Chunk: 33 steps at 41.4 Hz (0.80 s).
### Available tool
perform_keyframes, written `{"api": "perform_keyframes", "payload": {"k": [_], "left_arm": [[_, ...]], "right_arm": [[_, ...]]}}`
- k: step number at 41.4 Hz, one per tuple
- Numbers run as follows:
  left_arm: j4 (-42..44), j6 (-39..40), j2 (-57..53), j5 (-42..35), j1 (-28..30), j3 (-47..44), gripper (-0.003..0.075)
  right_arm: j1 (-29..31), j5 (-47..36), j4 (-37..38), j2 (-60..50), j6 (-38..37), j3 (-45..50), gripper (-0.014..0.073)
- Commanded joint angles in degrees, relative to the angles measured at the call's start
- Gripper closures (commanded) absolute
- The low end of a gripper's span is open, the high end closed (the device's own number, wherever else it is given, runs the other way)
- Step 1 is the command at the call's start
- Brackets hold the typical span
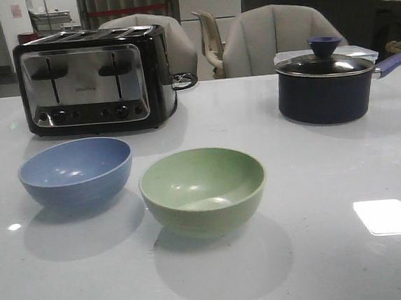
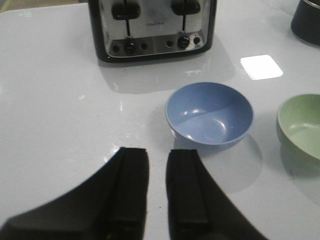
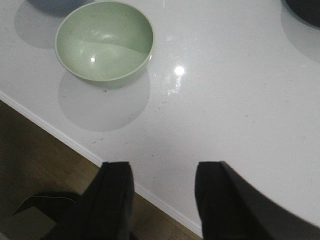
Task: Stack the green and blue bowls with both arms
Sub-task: 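Open the right gripper and lift it away from the green bowl, then lower the left gripper onto the light blue bowl rim and grasp it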
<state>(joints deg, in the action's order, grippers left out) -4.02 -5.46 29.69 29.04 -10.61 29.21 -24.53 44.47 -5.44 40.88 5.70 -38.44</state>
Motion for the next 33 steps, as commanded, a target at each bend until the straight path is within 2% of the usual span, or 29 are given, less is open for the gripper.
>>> {"api": "perform_keyframes", "payload": {"k": [1, 5, 9, 13, 22, 33], "left_arm": [[-0.1, -0.6, 5.1, -3.5, -3.3, 4.1, 0.0311], [-0.1, -0.6, 10.9, -2.2, -5.3, 7.0, 0.0189], [-0.1, -0.6, 18.4, 0.8, -5.6, 11.2, 0.0143], [0.1, -0.6, 26.7, 3.1, -5.6, 15.7, 0.0144], [0.3, -0.5, 43.7, 3.1, -5.6, 25.1, 0.0144], [4.0, -0.5, 58.9, 3.1, -5.2, 33.7, 0.0144]], "right_arm": [[0.0, -3.3, 0.3, -0.3, 0.8, -1.5, 0.0175], [0.0, -3.3, 0.3, -0.3, 0.8, -1.5, 0.0175], [0.0, -3.3, 0.3, -0.3, 0.8, -1.5, 0.0175], [0.0, -3.3, 0.3, -0.3, 0.8, -1.5, 0.0175], [0.0, -3.3, 0.3, -0.3, 0.8, -1.5, 0.0175], [0.0, -3.3, 0.3, -0.3, 0.8, -1.5, 0.0175]]}}
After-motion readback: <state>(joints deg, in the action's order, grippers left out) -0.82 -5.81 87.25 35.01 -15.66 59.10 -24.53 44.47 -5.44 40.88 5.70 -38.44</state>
